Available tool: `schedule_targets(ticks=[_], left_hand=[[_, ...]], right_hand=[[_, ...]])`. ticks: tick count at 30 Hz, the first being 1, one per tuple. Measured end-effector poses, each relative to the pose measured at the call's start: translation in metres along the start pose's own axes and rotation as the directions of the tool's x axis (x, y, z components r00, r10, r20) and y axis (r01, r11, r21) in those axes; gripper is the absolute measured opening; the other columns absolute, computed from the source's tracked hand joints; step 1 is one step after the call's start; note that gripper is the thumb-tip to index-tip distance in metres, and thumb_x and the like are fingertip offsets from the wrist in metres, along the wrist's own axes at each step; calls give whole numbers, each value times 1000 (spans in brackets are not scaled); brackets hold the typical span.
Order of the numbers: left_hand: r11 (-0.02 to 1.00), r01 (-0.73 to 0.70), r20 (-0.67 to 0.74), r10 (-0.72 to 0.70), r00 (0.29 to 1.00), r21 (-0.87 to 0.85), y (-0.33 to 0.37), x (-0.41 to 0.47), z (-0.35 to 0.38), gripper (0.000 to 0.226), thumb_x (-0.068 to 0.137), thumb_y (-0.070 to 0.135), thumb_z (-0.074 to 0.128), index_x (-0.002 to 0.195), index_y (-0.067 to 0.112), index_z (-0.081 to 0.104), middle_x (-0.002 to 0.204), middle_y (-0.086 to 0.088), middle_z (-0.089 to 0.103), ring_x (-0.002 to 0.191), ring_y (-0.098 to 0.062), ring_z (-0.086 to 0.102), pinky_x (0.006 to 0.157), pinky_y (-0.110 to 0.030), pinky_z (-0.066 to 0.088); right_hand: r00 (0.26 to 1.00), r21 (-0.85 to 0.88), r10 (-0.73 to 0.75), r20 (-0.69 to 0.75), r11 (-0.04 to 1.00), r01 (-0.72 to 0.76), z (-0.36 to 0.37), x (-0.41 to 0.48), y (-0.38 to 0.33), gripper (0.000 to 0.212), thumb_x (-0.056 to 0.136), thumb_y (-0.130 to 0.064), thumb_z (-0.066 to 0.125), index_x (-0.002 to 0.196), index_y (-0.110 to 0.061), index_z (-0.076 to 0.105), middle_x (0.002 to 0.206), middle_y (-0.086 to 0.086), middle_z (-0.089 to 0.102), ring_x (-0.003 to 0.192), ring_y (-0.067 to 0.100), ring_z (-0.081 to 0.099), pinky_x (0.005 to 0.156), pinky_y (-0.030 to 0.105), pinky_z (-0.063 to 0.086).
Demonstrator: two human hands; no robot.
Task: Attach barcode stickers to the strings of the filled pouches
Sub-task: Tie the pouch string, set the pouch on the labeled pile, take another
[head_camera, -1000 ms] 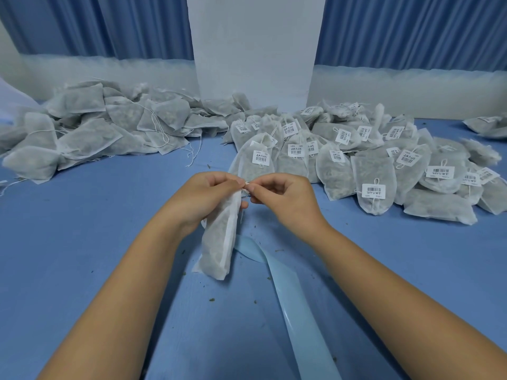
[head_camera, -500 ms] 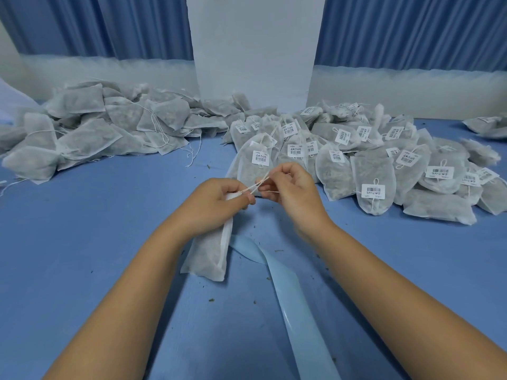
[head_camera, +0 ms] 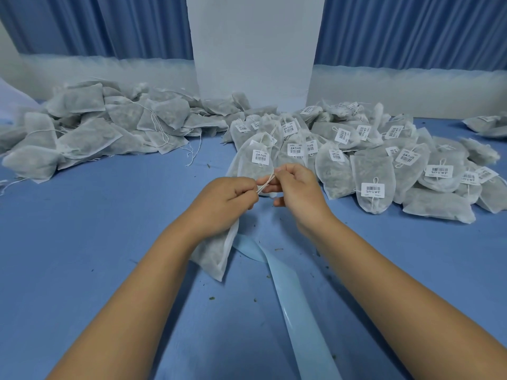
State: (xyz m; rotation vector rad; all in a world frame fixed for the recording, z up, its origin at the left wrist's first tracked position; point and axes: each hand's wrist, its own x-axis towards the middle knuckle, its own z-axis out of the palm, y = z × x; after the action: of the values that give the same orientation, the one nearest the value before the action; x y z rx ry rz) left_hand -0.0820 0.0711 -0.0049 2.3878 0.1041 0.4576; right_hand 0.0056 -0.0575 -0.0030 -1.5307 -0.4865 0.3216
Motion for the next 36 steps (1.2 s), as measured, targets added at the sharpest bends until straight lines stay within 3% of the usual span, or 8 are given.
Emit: schedule_targets(ticks=[5,9,12,16,21,28,32,36], left_hand=[[996,65,62,-61,996,-54,-1,-2,-2,27,97,18,55,71,17,59,56,16,52,56,-2,44,56,-16,33],[934,243,87,-228,970,-260,-6,-3,-13,22,98,37,55,93,22,71,85,10,69,81,-2,57,75,-19,42],[875,340,126,-316,940,-345,-14,-5,-25,15,94,29,60,92,27,75,91,14,72,86,0,64,77,-16,46],[869,364,10,-383,924,-334,-17,-3,-25,8,90,22,68,86,17,73,79,5,70,70,-7,61,70,-21,47],[791,286,-208,-455,866,-541,-15,3,-22,11,95,20,63,85,19,68,78,2,64,69,-11,56,69,-28,45],[724,120,-329,-446,833,-680,-4,4,-22,8,96,21,63,92,16,68,70,8,64,61,-6,55,61,-24,45],[700,272,-128,-462,877,-660,-2,-1,-24,38,81,46,75,98,13,69,90,-2,68,84,-15,65,85,-42,54],[703,364,-22,-475,880,-611,-5,-3,-26,30,86,30,74,100,3,75,91,-11,73,82,-19,68,90,-47,56]], right_hand=[[1000,119,7,23,993,-10,-1,0,0,17,103,-13,40,91,-12,52,79,-3,73,64,3,66,49,18,49],[1000,304,-19,23,953,11,-5,5,-4,18,104,-10,41,88,-7,51,83,7,72,65,12,66,58,24,56],[996,338,-88,22,938,75,-6,6,-7,15,103,-8,42,91,-7,49,83,9,71,63,14,65,64,24,57],[966,168,-229,120,964,208,-1,-1,-3,10,101,-8,48,93,-10,52,97,4,69,85,4,64,73,25,57],[895,-148,-299,330,920,362,6,-11,6,13,95,-12,60,88,-22,59,123,0,54,115,-21,38,87,5,40],[871,-158,-305,384,908,388,15,-12,10,5,96,-9,59,93,-13,60,79,-22,58,76,-4,51,77,20,39],[882,-155,-354,310,897,414,15,-9,8,6,95,-9,59,92,-14,60,81,-20,58,77,1,51,76,25,42],[888,-102,-305,344,928,358,15,-8,9,7,94,-7,61,95,-14,61,91,-11,62,85,5,56,79,24,44]])
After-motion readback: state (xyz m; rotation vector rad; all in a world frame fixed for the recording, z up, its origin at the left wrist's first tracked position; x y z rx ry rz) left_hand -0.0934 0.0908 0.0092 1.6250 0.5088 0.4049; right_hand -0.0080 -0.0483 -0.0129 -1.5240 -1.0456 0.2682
